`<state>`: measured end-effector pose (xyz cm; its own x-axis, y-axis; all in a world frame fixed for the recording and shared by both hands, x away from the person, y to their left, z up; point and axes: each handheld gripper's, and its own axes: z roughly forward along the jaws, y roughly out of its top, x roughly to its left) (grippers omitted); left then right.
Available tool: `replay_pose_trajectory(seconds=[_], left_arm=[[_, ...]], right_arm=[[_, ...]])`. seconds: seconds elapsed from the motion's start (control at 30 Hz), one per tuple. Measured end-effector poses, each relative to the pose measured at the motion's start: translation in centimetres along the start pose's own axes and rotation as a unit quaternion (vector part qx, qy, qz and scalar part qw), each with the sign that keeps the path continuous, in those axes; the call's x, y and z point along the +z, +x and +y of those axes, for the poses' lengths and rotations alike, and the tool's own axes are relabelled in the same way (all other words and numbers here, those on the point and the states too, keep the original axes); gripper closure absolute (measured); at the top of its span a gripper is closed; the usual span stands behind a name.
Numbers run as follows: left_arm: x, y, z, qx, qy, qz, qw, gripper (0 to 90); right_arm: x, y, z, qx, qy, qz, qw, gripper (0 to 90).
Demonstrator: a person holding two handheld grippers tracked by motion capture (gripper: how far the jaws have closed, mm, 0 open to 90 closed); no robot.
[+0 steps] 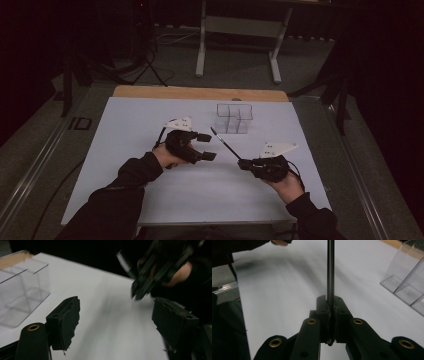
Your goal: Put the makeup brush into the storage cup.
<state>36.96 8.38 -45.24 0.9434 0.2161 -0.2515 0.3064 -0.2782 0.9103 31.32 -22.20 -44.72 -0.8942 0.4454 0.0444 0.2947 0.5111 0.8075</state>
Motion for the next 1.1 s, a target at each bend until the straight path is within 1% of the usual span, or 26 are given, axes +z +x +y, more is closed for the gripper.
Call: replay_pose_trajectory(seconds=[0.03, 0.07, 0.1, 0.13, 0.17, 0.2, 0.23, 0.27, 0.3, 0.33, 0.37, 0.4, 0.43, 0.5, 0.53, 0.63, 0.67, 0.73, 0.8, 0.83, 0.87, 0.9, 0.93, 1.0, 1.07, 1.1], left_arm=[[0.1, -0.1, 0.0, -0.006, -0.009, -0.005, 0.9999, 22.7], [0.2, -0.2, 0.0, -0.013, -0.021, 0.0, 0.9997, 24.3], [0.3, -0.4, 0.0, -0.017, -0.033, -0.004, 0.9993, 25.8], [0.3, -0.5, 0.1, -0.017, -0.037, -0.003, 0.9992, 29.2], [0.4, -0.6, 0.1, -0.021, -0.045, -0.003, 0.9988, 30.2], [0.5, -0.6, 0.1, -0.026, -0.049, -0.008, 0.9984, 34.0], [0.6, -0.7, 0.1, -0.027, -0.051, -0.008, 0.9983, 36.9], [0.7, -0.7, 0.1, -0.03, -0.053, -0.013, 0.9981, 38.6], [0.8, -0.6, 0.1, -0.032, -0.052, -0.016, 0.998, 42.8], [0.8, -0.6, 0.2, -0.032, -0.055, -0.018, 0.9978, 46.1], [0.8, -0.6, 0.2, -0.035, -0.058, -0.025, 0.9974, 50.4], [0.9, -0.6, 0.3, -0.034, -0.058, -0.026, 0.9974, 53.2], [0.9, -0.5, 0.4, -0.035, -0.059, -0.032, 0.9971, 55.2], [1.0, -0.5, 0.6, -0.038, -0.06, -0.033, 0.997, 58.8], [1.0, -0.4, 0.7, -0.039, -0.061, -0.04, 0.9966, 61.4], [1.1, -0.4, 0.9, -0.039, -0.06, -0.045, 0.9965, 70.4], [1.1, -0.3, 1.0, -0.04, -0.06, -0.043, 0.9965, 73.5], [1.1, -0.2, 1.1, -0.041, -0.059, -0.052, 0.9961, 78.9], [1.1, -0.2, 1.2, -0.039, -0.057, -0.054, 0.9962, 80.8], [1.1, -0.2, 1.2, -0.04, -0.058, -0.062, 0.9956, 82.4], [1.2, -0.4, 1.4, -0.034, -0.052, -0.073, 0.9954, 83.4], [1.3, -0.6, 1.5, -0.029, -0.05, -0.077, 0.9954, 84.6], [1.4, -0.7, 1.6, -0.021, -0.047, -0.073, 0.996, 84.8], [1.5, -0.9, 1.8, -0.012, -0.045, -0.07, 0.9964, 85.1], [1.5, -0.8, 2.1, -0.03, -0.039, -0.07, 0.9963, 85.1], [1.5, -0.8, 2.2, -0.03, -0.036, -0.065, 0.9968, 85.1]], right_arm=[[0.1, 0.1, 0.0, -0.004, -0.007, 0.0, 1.0, 85.1], [0.2, 0.2, 0.0, -0.005, -0.01, -0.001, 0.9999, 85.1], [0.3, 0.2, 0.0, -0.007, -0.012, -0.001, 0.9999, 85.1], [0.4, 0.3, 0.0, -0.008, -0.013, -0.002, 0.9999, 85.1], [0.5, 0.3, 0.0, -0.008, -0.014, -0.002, 0.9999, 85.1], [0.6, 0.3, -0.1, -0.009, -0.014, 0.0, 0.9999, 85.1], [0.7, 0.4, -0.1, -0.012, -0.014, -0.003, 0.9998, 85.1], [0.7, 0.4, -0.1, -0.013, -0.015, -0.002, 0.9998, 85.1], [0.8, 0.4, -0.1, -0.013, -0.014, 0.001, 0.9998, 85.1], [0.8, 0.4, -0.2, -0.014, -0.014, -0.002, 0.9998, 85.1], [0.8, 0.4, -0.2, -0.014, -0.015, 0.0, 0.9998, 85.1], [0.8, 0.4, -0.3, -0.013, -0.015, 0.0, 0.9998, 85.0], [0.9, 0.3, -0.3, -0.014, -0.013, 0.0, 0.9998, 85.1], [0.9, 0.3, -0.4, -0.013, -0.013, 0.0, 0.9998, 85.0], [1.0, 0.3, -0.4, -0.013, -0.012, 0.002, 0.9998, 85.1], [1.0, 0.3, -0.5, -0.014, -0.012, 0.004, 0.9998, 85.0], [1.0, 0.3, -0.5, -0.016, -0.012, 0.003, 0.9998, 85.0], [1.0, 0.3, -0.5, -0.017, -0.012, 0.005, 0.9998, 85.0], [1.0, 0.3, -0.5, -0.018, -0.012, 0.004, 0.9998, 85.0], [1.1, 0.2, -0.5, -0.02, -0.009, 0.004, 0.9997, 84.5], [1.2, 0.2, -0.6, -0.023, -0.005, 0.003, 0.9997, 84.3], [1.3, 0.2, -0.6, -0.023, -0.002, 0.002, 0.9997, 83.7], [1.4, 0.1, -0.7, -0.024, 0.0, 0.001, 0.9997, 83.4], [1.4, 0.0, -0.9, -0.024, -0.001, 0.002, 0.9997, 82.9], [1.4, 0.0, -0.9, -0.021, -0.002, -0.002, 0.9998, 82.3], [1.3, -0.1, -0.9, -0.018, -0.005, 0.0, 0.9998, 80.9]])
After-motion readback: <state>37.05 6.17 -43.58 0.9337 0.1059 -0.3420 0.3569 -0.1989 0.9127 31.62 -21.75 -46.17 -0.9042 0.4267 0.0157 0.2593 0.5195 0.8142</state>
